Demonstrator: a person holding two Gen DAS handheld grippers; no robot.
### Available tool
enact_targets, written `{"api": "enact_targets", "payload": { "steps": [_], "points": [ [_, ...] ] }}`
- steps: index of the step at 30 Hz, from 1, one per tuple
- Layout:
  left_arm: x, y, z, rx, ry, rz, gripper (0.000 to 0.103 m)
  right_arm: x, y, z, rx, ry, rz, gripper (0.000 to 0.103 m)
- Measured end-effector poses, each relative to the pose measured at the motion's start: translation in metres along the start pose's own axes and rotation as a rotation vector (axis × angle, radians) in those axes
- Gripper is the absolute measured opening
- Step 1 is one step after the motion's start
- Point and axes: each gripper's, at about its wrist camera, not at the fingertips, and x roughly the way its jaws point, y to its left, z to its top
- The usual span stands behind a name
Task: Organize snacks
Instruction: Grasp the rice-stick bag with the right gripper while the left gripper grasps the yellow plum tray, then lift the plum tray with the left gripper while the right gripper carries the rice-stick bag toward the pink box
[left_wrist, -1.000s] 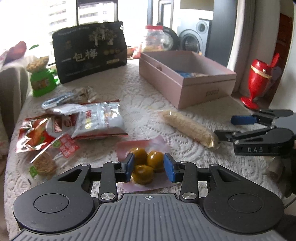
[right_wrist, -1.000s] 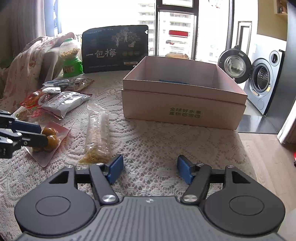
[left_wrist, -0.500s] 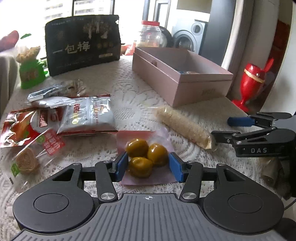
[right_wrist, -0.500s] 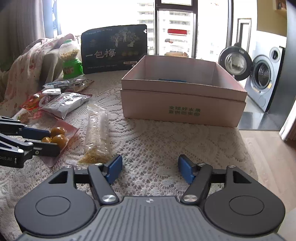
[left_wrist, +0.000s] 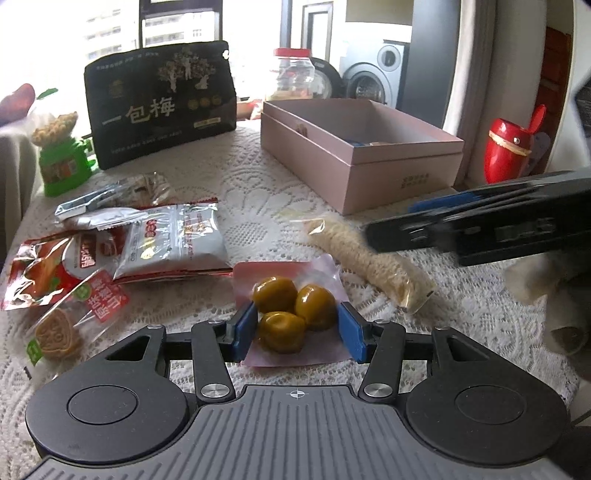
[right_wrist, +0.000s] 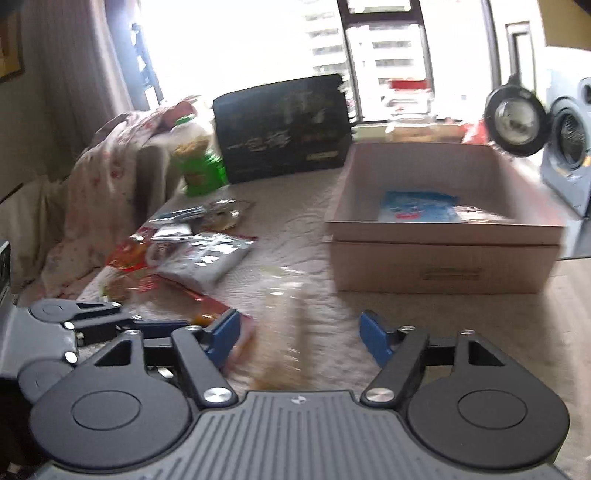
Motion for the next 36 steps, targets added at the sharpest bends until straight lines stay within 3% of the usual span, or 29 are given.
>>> {"api": "enact_targets", "payload": {
  "steps": [2, 3, 5, 8, 12, 13, 14, 27, 31, 36],
  "points": [
    [-0.001, 0.001, -0.001, 0.001, 0.001, -0.006, 0.055, 0.017, 0.005, 0.003, 0.003, 0.052, 0.022, 0.047],
    [-0.002, 0.002, -0.002, 0.002, 0.000, -0.009, 0.055, 0.025, 0.007, 0.003, 0.004, 0.081, 0.022, 0.036],
    [-0.003, 0.002, -0.003, 0.007, 0.000, -0.014, 0.055, 0.033, 0.008, 0.002, 0.004, 0.114, 0.003, 0.030],
    [-0.003, 0.003, -0.002, 0.006, 0.001, -0.019, 0.054, 0.021, 0.008, -0.002, -0.018, 0.106, -0.010, 0.030],
    [-0.006, -0.004, -0.004, 0.026, -0.012, 0.012, 0.045, -0.010, 0.003, -0.012, -0.069, 0.071, -0.061, 0.030],
    [-0.008, -0.007, -0.005, 0.038, -0.015, 0.017, 0.033, -0.018, 0.002, -0.015, -0.083, 0.062, -0.072, 0.030],
    [-0.009, -0.010, -0.006, 0.048, -0.018, 0.016, 0.032, -0.026, 0.000, -0.017, -0.093, 0.056, -0.082, 0.029],
    [-0.051, -0.058, -0.002, 0.139, -0.104, -0.121, 0.031, -0.089, -0.020, -0.032, -0.100, -0.010, -0.152, 0.029],
    [-0.073, -0.063, 0.024, 0.110, -0.205, -0.175, 0.031, -0.103, -0.020, -0.022, -0.106, -0.061, -0.145, 0.029],
    [-0.088, -0.059, 0.087, 0.059, -0.381, -0.204, 0.031, -0.133, -0.028, 0.029, -0.079, -0.228, -0.162, 0.021]
  ]
}}
